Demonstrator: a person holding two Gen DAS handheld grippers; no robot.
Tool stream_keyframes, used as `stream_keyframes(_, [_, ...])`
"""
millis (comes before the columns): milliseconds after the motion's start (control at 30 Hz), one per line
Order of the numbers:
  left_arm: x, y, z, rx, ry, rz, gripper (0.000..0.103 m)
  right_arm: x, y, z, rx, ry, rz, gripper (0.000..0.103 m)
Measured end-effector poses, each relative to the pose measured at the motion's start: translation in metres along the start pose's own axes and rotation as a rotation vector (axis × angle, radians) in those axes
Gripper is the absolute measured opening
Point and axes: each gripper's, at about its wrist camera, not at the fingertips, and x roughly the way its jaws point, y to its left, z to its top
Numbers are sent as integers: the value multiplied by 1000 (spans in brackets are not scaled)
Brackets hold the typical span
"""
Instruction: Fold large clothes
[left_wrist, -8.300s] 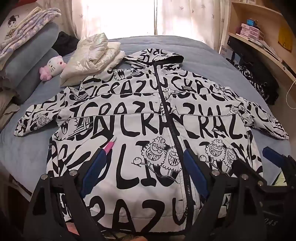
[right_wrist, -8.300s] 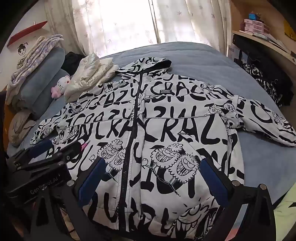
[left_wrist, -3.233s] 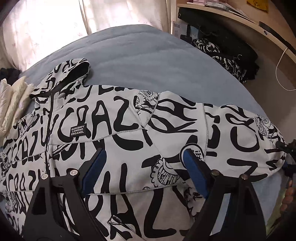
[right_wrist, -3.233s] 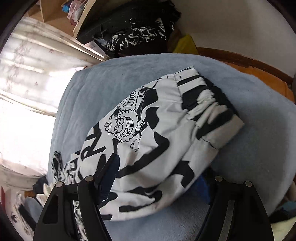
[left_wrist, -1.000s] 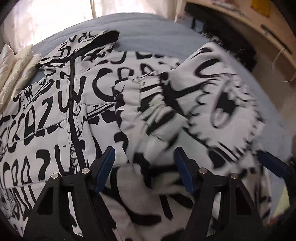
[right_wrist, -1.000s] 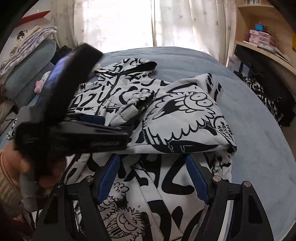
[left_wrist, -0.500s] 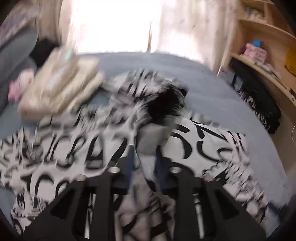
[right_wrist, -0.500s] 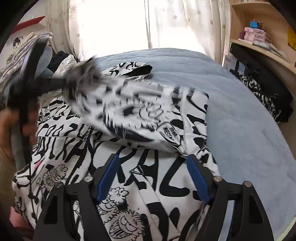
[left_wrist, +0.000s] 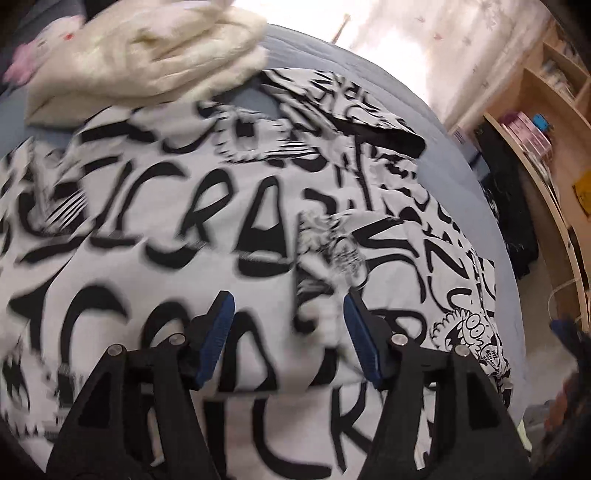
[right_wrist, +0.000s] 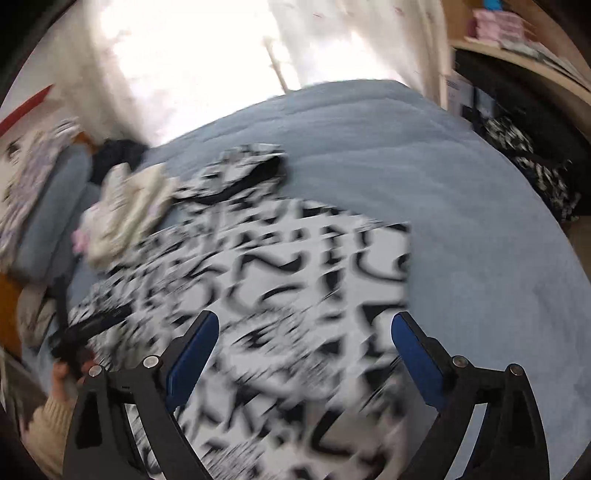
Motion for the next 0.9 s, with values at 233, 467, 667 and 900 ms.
stream_keyframes(233, [65, -24, 26, 80, 124, 69, 58, 100, -80, 39, 171, 102, -58, 94])
stream_keyframes(467, [83, -44, 41, 113, 83, 105, 12, 140, -86, 52, 105, 92, -42, 4])
stream_keyframes(667, [84, -59, 42, 177, -48, 157, 6, 146, -100, 52, 125, 39, -132, 3])
stream_keyframes(900, [82, -70, 31, 247, -39, 239, 14, 117, -80, 45, 100, 29, -164, 31])
